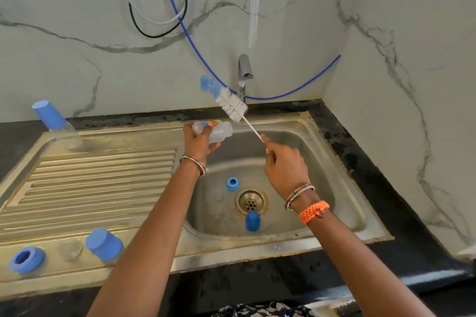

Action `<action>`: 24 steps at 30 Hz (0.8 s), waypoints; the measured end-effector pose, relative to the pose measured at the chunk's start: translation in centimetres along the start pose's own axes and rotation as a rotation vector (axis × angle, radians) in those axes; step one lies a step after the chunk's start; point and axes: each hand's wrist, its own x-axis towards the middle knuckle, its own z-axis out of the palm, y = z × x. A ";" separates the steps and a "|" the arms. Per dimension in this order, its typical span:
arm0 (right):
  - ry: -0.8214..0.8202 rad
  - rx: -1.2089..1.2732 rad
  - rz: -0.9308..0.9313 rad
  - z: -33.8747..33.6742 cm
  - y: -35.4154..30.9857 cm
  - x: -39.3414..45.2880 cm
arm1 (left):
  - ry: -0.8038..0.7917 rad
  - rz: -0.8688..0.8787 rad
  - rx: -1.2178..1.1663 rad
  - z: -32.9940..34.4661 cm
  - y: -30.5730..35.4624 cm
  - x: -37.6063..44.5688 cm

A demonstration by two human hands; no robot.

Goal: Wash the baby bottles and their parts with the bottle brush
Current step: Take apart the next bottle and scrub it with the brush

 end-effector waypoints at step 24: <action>-0.081 -0.011 -0.027 -0.9 -0.3 0.6 | 0.159 0.348 0.279 -0.8 -0.4 1.3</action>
